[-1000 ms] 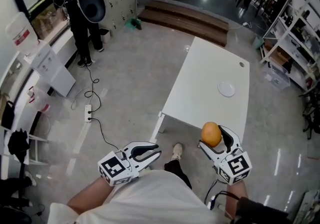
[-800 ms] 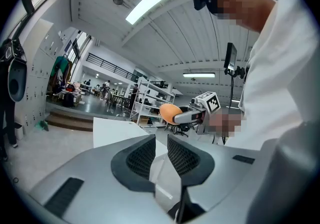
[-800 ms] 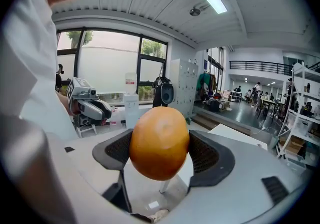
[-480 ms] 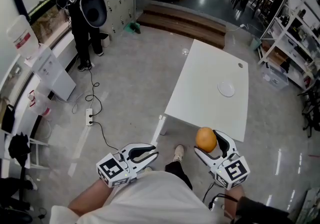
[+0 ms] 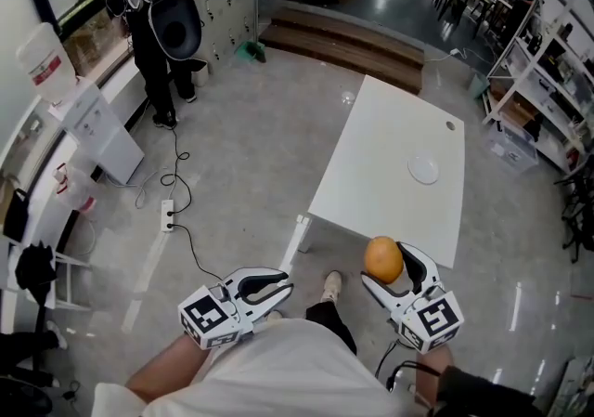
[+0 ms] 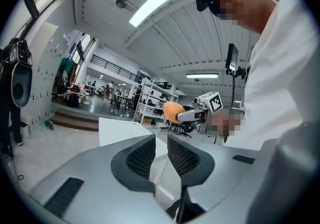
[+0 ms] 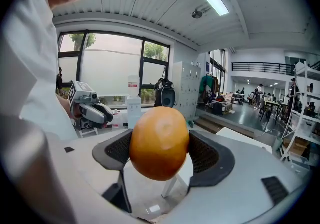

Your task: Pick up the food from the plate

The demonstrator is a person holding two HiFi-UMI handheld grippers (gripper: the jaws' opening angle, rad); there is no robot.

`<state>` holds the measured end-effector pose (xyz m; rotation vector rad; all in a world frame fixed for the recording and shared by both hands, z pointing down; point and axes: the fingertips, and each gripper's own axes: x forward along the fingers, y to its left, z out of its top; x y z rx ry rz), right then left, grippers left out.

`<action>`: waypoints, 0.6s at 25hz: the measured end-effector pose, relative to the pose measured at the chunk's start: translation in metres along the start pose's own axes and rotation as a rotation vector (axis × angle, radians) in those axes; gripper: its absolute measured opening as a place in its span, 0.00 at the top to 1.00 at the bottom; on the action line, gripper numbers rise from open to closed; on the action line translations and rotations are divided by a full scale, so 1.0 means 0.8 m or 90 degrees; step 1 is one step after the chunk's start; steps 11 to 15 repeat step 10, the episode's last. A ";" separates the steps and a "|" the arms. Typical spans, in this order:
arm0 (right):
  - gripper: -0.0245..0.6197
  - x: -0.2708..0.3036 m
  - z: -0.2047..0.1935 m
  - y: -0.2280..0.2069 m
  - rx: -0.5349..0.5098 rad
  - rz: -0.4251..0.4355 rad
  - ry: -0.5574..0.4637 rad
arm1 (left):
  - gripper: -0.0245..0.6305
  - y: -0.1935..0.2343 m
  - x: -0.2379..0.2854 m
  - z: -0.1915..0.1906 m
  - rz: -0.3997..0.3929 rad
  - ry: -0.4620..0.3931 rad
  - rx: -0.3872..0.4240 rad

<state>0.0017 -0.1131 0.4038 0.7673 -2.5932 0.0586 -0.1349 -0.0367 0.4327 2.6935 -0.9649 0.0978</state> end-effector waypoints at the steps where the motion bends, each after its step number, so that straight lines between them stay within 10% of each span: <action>1: 0.41 0.000 -0.001 -0.001 0.001 0.001 0.000 | 0.85 0.000 0.001 0.000 0.000 0.000 -0.001; 15: 0.41 0.010 -0.011 -0.024 0.019 0.009 -0.004 | 0.85 0.011 0.028 -0.003 -0.011 0.008 -0.006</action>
